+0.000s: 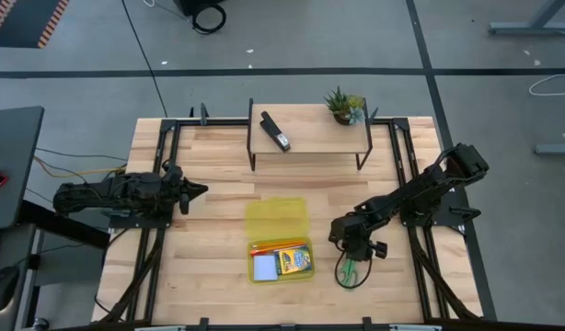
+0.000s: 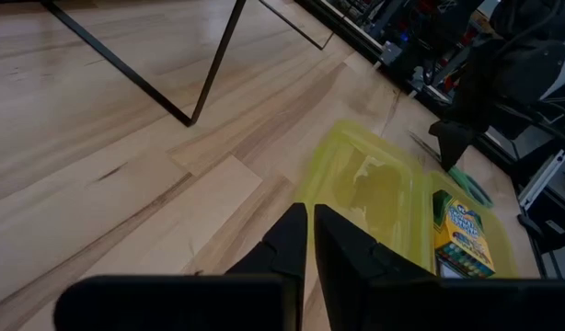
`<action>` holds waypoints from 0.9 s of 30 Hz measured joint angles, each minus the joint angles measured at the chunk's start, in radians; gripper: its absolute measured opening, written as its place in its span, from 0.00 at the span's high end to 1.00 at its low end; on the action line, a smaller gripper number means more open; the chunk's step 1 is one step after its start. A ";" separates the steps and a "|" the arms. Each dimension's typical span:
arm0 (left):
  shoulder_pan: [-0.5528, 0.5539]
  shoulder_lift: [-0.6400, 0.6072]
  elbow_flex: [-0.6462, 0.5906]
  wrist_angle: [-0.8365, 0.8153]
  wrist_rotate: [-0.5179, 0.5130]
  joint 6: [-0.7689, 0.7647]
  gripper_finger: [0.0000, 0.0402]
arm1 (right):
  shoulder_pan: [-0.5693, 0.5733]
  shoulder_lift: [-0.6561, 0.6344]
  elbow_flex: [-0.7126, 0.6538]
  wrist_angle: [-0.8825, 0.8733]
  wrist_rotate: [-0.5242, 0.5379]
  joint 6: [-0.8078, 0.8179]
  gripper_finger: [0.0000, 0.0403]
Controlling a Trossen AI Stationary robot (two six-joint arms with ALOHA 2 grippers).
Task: Pack school essentials
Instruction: Put the green scissor into the yellow supply box
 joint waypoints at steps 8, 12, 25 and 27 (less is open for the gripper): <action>0.000 0.000 0.000 0.000 0.000 0.000 0.90 | 0.000 -0.008 0.001 0.006 0.003 0.034 0.74; 0.000 0.000 0.000 0.000 0.000 0.000 0.90 | 0.002 -0.032 -0.001 0.003 0.015 0.048 0.74; 0.000 0.000 0.000 0.000 0.000 0.000 0.91 | 0.000 -0.140 -0.002 -0.002 0.039 0.153 0.74; 0.000 0.000 0.000 0.000 0.000 0.000 0.90 | 0.000 -0.170 -0.002 -0.002 0.046 0.173 0.74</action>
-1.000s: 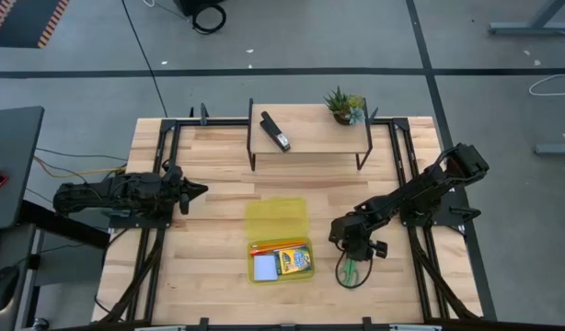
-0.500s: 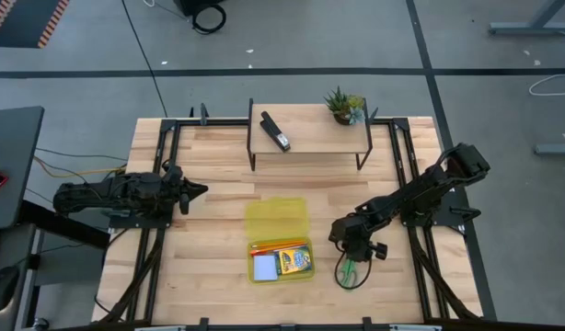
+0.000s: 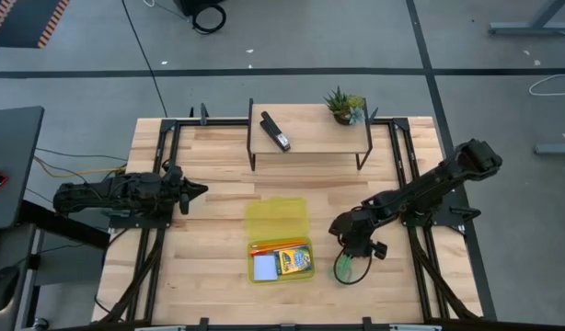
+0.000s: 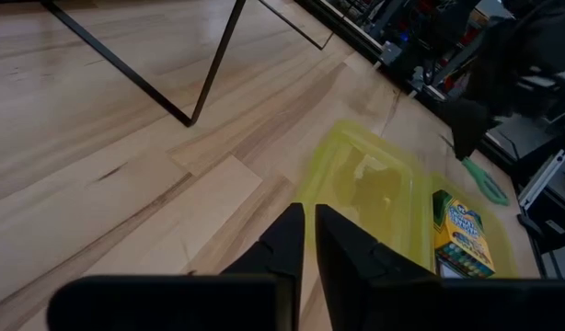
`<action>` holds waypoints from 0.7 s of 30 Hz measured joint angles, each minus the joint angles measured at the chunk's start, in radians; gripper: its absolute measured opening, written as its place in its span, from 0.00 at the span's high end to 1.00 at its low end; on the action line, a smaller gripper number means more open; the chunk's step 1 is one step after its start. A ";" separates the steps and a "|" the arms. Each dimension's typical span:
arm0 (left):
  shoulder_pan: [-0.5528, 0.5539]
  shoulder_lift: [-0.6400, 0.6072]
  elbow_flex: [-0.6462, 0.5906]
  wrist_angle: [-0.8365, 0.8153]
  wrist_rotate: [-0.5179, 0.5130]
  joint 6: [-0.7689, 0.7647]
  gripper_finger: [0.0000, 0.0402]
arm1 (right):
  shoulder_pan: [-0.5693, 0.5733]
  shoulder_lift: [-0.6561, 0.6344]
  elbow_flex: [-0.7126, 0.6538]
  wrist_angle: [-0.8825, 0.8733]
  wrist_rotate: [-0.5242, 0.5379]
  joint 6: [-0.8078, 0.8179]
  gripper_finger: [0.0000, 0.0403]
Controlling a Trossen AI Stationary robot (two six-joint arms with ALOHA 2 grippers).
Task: Pack school essentials
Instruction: Put the green scissor into the yellow supply box
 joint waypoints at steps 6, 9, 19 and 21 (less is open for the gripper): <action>0.000 0.000 0.000 0.000 0.000 0.000 0.90 | 0.000 -0.090 0.001 0.007 0.027 0.083 0.74; 0.000 0.000 0.000 0.000 0.000 0.000 0.91 | 0.000 -0.122 0.002 0.024 0.053 0.118 0.74; 0.000 0.000 0.000 0.000 0.000 0.000 0.91 | 0.000 -0.124 0.047 0.133 0.134 0.215 0.79; 0.000 0.000 0.000 0.000 0.000 0.000 0.91 | 0.000 -0.105 0.067 0.132 0.150 0.219 0.81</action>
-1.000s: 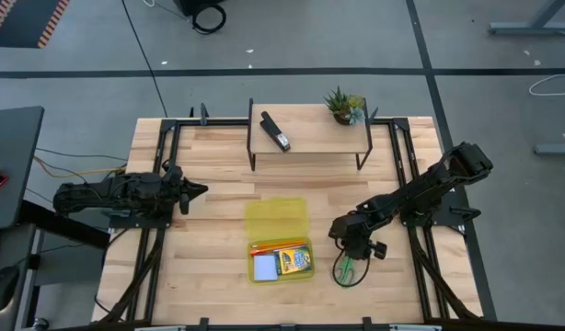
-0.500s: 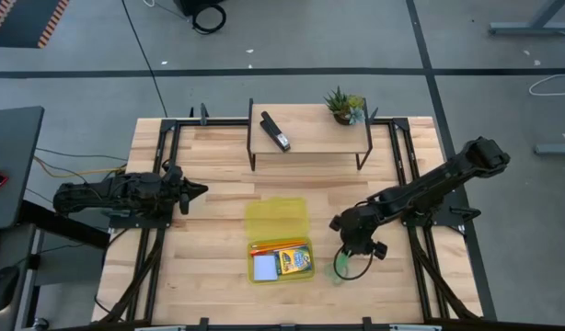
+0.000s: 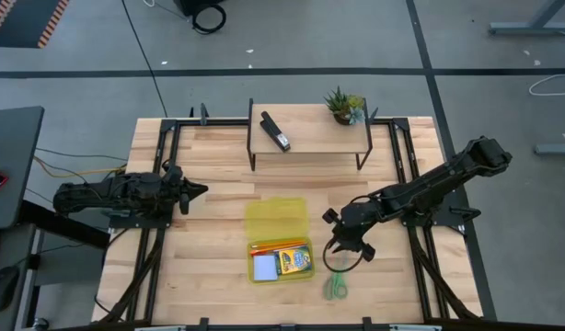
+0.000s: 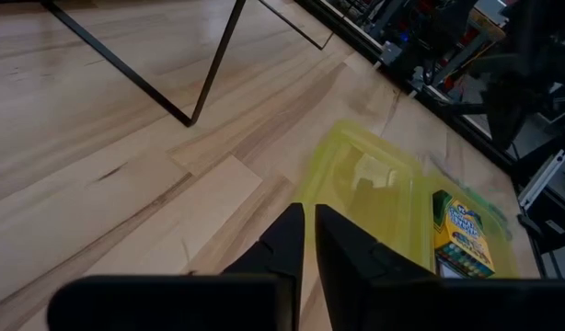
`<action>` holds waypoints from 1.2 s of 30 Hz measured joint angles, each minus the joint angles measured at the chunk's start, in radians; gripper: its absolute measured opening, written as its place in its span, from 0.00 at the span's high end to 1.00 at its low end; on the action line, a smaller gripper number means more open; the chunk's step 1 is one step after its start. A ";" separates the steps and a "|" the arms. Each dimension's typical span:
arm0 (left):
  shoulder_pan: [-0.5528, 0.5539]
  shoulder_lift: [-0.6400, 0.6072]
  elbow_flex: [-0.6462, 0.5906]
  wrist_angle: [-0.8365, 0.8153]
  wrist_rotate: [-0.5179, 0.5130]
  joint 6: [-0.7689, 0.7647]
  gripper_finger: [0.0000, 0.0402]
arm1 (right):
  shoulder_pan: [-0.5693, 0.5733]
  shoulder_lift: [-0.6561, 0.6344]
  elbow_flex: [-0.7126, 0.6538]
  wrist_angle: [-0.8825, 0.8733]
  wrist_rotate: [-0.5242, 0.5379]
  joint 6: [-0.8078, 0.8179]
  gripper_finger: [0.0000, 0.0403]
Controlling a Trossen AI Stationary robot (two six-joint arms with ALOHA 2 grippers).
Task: Pack school essentials
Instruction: Put the green scissor into the yellow supply box
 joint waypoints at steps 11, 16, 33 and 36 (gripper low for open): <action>0.000 0.000 0.000 0.000 0.000 0.000 0.92 | -0.010 0.021 0.021 -0.023 -0.103 0.074 0.88; 0.000 0.000 0.000 0.000 0.000 0.000 0.92 | -0.007 0.055 -0.019 -0.022 -0.214 0.105 0.82; 0.000 0.000 0.000 0.000 0.000 0.000 0.93 | 0.060 0.177 -0.030 0.089 -0.265 0.143 0.56; 0.000 0.000 0.000 0.000 0.000 0.000 0.92 | 0.060 0.177 -0.030 0.093 -0.268 0.145 0.51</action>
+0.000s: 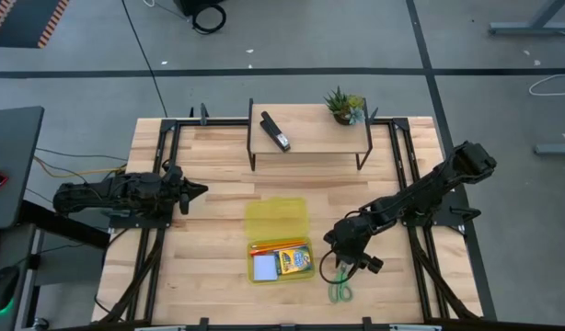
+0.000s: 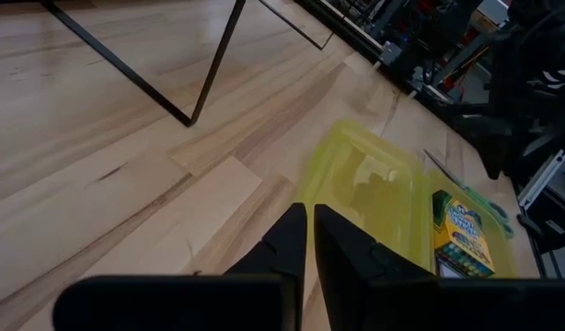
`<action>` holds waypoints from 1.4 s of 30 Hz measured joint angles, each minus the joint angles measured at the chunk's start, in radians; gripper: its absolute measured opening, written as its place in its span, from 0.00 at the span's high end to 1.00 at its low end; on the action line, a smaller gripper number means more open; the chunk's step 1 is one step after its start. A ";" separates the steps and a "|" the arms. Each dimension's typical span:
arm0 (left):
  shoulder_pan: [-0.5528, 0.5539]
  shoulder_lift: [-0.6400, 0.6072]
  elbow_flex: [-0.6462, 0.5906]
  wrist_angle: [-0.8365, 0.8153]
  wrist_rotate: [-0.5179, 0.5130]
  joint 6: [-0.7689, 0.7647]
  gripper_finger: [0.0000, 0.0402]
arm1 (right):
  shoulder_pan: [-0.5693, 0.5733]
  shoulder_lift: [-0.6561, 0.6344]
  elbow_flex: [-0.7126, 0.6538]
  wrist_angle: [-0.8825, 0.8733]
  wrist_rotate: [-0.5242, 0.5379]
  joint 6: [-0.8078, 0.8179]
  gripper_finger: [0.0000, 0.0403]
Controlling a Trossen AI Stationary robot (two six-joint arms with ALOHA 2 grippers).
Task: Pack school essentials
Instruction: Put the green scissor into the yellow supply box
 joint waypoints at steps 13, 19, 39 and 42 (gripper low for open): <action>0.000 0.000 0.000 0.000 0.000 0.000 0.91 | 0.000 0.000 0.000 0.050 -0.005 -0.041 0.38; 0.000 0.000 0.000 0.000 0.000 0.000 0.93 | -0.015 0.000 0.000 0.082 -0.025 -0.050 0.37; 0.000 0.000 0.000 0.000 0.000 0.000 0.93 | -0.018 0.092 -0.157 0.253 -0.022 -0.146 0.37; 0.000 0.000 0.000 -0.001 0.000 0.000 0.92 | -0.011 0.137 -0.151 0.296 -0.010 -0.149 0.37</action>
